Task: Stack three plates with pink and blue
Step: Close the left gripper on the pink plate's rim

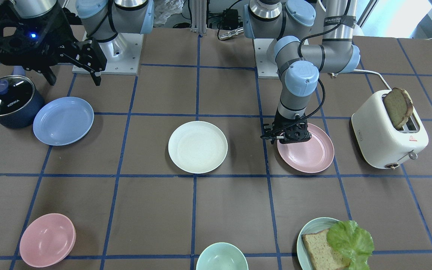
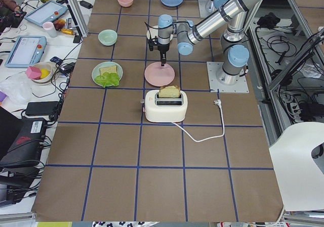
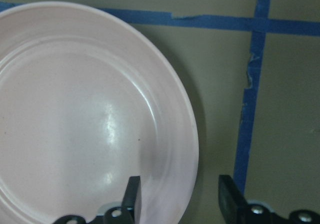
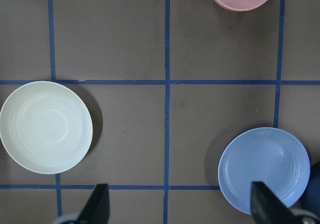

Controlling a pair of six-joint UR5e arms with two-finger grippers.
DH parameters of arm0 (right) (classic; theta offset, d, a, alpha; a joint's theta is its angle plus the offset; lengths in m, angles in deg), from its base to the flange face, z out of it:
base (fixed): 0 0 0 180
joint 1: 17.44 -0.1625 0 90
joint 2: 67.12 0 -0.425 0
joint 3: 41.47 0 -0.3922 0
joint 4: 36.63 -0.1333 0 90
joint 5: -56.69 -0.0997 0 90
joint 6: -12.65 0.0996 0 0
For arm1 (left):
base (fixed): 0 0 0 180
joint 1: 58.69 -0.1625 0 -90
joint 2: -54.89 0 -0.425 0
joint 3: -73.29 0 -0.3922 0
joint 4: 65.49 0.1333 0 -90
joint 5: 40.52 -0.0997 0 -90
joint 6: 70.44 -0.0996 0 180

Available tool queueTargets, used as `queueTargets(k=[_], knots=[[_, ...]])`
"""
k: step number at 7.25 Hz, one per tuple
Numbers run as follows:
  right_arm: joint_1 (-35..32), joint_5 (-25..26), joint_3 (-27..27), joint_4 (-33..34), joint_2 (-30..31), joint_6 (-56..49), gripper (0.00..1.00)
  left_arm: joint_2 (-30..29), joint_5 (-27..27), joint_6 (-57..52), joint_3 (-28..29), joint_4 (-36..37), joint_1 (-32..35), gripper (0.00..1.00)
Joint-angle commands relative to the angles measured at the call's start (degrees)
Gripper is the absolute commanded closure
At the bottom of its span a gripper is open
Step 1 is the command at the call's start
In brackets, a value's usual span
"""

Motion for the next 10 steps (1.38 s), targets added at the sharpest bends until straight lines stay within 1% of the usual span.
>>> queueTargets(k=[1, 2, 3, 4, 5, 6, 7, 8, 9, 10], knots=[[0.46, 0.14, -0.09, -1.27, -0.19, -0.36, 0.00, -0.89, -0.16, -1.20, 0.25, 0.21, 0.69, 0.44], [0.55, 0.23, -0.09, -1.37, -0.28, -0.36, 0.00, -1.24, -0.25, -1.38, 0.25, 0.21, 0.78, 0.46], [0.73, 0.32, -0.18, -1.89, -0.37, -0.53, 0.00, -1.68, -0.33, -2.95, 0.25, 0.21, 0.78, 0.53], [0.90, 0.23, -0.18, -2.50, -0.37, -2.27, 0.00, -1.95, -0.33, -3.14, 0.34, 0.48, 0.78, 0.57], [1.69, 0.23, -0.09, -2.86, -0.37, -2.47, 0.00, -2.30, -0.33, -3.14, 0.34, 0.48, 0.78, 0.72], [2.30, 0.14, -0.09, -3.56, -0.28, -2.47, 0.00, -2.47, -0.33, -3.14, 0.43, 0.48, 0.87, 0.91], [2.40, 0.14, -0.09, -3.56, -0.28, -2.47, 0.00, -2.48, -0.33, -3.14, 0.60, 0.48, 0.87, 1.00], [2.40, 0.05, -0.09, -3.57, -0.28, -2.47, 0.00, -2.48, -0.42, -3.23, 0.69, 0.48, 1.22, 1.00], [2.40, 0.23, -0.09, -3.57, -0.28, -2.38, 0.00, -2.48, -2.86, -3.31, 0.78, 0.48, 2.26, 1.00], [2.40, 0.32, -0.09, -3.57, -0.28, -2.47, 0.00, -2.48, -7.15, -3.23, 0.87, 0.83, 4.71, 1.00]])
